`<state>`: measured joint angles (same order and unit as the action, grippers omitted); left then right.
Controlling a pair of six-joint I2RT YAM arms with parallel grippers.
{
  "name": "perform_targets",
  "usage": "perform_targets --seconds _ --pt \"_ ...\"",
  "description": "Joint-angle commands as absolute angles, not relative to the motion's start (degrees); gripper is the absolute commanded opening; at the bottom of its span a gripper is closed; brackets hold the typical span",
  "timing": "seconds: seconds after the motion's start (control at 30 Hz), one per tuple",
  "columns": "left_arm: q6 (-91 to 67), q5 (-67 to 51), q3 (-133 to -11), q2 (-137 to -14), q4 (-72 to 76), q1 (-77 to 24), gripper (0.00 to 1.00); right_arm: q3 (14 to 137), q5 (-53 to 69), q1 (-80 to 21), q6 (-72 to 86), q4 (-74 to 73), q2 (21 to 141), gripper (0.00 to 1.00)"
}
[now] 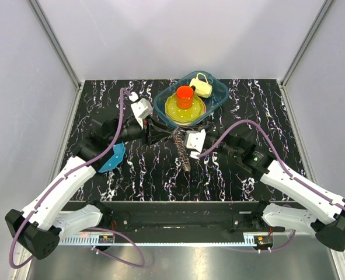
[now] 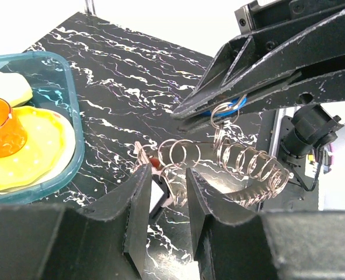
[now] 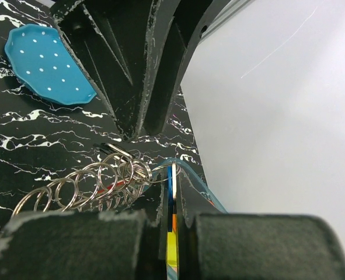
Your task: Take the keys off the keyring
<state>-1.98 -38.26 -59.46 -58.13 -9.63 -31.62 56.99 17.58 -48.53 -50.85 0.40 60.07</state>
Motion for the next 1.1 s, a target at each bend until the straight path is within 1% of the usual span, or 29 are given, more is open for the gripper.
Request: perform_targets --seconds 0.0,0.13,0.37,0.63,0.9,1.07 --pt "-2.02 -36.3 -61.52 -58.01 -5.62 -32.25 0.33 59.06 17.93 -48.34 -49.48 4.92 59.77 0.0" --pt "-2.11 -37.35 -61.35 -58.01 -5.27 -34.62 0.33 59.06 17.32 -48.43 -48.26 5.27 60.2 0.0" --pt "-3.69 -35.16 -58.98 -57.13 -3.43 -39.46 0.33 60.38 16.26 -48.43 -46.32 5.1 61.26 0.0" --pt "-4.31 -30.41 -56.34 -54.93 -0.88 -39.99 0.33 60.21 16.08 -48.43 -45.53 5.62 61.26 0.0" --pt "-2.02 -26.37 -56.69 -53.44 -3.43 -39.99 0.35 59.68 16.52 -48.43 -45.53 5.71 60.82 0.0" --pt "-0.88 -26.8 -57.22 -54.23 -3.34 -39.99 0.36 59.68 16.87 -48.43 -45.44 6.06 60.82 0.0"
